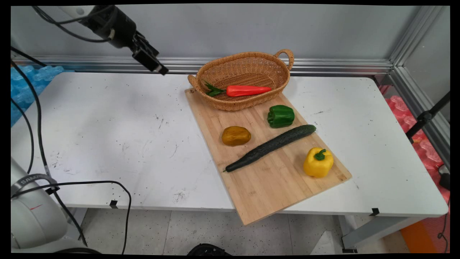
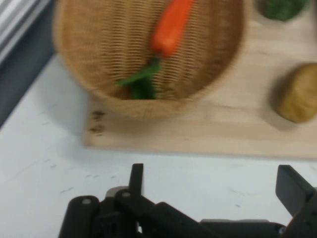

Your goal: Pick up the potato from the cutting board

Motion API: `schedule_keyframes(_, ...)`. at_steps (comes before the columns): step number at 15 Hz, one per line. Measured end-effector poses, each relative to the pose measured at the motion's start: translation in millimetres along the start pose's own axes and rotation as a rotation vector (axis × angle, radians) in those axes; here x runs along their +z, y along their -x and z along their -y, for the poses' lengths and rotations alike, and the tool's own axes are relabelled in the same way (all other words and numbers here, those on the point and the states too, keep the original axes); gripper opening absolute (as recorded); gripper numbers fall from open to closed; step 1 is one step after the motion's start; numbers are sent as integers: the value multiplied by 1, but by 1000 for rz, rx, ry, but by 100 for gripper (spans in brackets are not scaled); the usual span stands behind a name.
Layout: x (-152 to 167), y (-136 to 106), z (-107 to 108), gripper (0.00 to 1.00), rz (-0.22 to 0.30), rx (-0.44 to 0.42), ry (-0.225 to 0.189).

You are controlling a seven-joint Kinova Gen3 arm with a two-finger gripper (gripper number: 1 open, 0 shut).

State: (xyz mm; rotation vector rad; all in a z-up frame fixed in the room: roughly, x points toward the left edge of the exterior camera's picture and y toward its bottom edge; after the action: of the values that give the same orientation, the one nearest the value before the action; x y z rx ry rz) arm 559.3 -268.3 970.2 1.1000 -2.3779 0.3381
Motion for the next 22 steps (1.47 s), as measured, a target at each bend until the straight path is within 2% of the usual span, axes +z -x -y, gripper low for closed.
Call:
schedule_keyframes(5,23,-15,-24,100,21,204,136)
schedule_keyframes(11,69,-37,-48,100,31,377,241)
schedule_keyframes(16,119,-52,-64,100,49,450,290)
schedule_keyframes(22,182,-64,-79,100,76,488,329)
